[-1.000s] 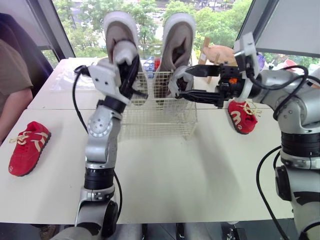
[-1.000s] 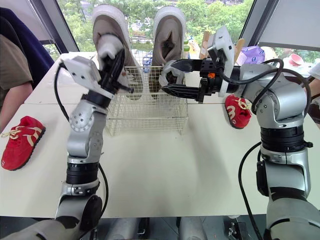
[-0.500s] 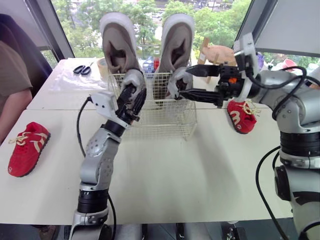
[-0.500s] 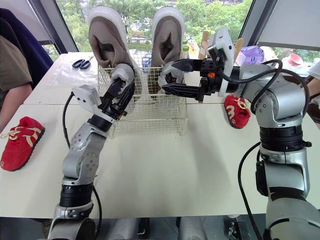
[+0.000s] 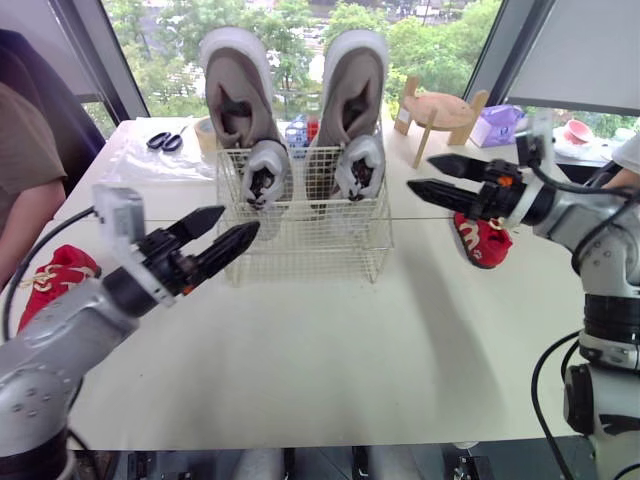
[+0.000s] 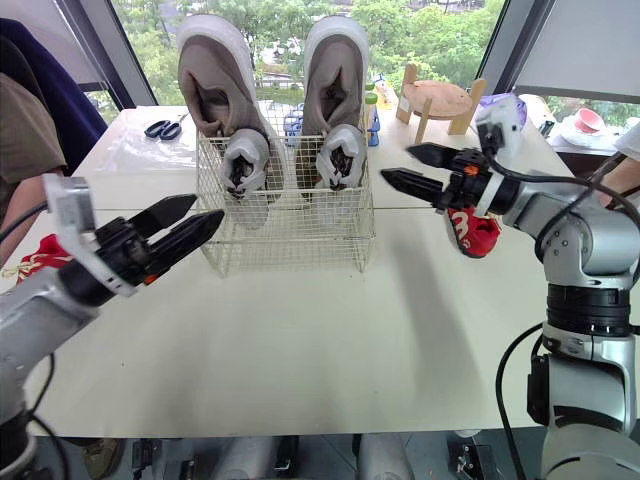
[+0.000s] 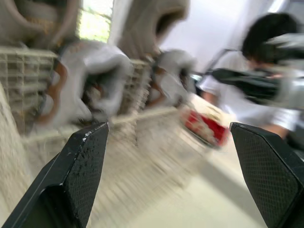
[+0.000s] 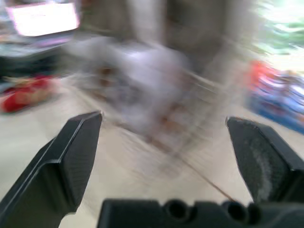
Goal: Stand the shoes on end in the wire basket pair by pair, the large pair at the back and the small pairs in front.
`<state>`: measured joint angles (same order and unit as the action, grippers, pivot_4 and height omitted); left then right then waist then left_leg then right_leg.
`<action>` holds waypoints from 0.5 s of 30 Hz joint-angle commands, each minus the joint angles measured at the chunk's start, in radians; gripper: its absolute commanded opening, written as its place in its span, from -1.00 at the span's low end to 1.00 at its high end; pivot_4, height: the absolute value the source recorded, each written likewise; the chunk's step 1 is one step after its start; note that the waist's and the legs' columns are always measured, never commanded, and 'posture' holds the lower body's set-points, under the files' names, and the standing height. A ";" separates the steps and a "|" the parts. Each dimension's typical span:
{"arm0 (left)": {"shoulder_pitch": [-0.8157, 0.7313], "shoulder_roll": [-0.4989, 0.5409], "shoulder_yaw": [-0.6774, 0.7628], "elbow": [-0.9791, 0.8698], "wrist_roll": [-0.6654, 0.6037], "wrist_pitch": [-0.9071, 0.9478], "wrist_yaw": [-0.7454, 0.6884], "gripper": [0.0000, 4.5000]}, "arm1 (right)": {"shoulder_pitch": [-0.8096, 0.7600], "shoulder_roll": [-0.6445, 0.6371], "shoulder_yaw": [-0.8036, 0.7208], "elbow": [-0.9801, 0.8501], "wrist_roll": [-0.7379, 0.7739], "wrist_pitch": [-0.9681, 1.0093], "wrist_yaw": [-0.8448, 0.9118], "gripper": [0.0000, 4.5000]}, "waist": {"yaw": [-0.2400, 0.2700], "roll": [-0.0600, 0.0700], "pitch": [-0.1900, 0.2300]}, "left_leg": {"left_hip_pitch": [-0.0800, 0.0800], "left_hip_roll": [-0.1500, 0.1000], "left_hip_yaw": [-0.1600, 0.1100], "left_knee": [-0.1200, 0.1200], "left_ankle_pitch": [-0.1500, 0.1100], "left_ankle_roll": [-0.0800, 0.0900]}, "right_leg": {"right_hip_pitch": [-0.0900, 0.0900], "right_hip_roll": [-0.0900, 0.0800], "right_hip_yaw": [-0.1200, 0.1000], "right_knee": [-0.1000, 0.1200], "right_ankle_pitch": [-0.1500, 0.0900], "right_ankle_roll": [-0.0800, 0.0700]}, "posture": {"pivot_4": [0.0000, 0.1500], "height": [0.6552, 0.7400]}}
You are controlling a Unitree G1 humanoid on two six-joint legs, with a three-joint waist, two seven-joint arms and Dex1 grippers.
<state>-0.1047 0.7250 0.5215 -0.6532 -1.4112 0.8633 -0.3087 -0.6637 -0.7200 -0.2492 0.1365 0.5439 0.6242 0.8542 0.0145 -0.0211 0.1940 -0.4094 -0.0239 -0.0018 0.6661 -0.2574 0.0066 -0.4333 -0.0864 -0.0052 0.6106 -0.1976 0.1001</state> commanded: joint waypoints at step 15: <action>-0.087 -0.007 -0.356 -0.051 -0.198 -0.054 0.360 0.94 | 0.253 0.168 -0.142 0.059 -0.187 -0.334 -0.434 1.00 | -0.004 0.005 -0.002 | 0.003 0.001 0.002 0.000 0.000 0.000 | 0.002 0.002 0.003 0.001 0.000 0.000 | 1.00 1.00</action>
<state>-0.1699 0.7254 0.1663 -0.6863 -1.6011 0.8408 0.0668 -0.3979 -0.5484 -0.3614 0.2062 0.3547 0.3173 0.4310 0.0109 -0.0165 0.1925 -0.4064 -0.0231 0.0000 0.6658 -0.2573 0.0066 -0.4311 -0.0840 -0.0025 0.6112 -0.1976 0.1001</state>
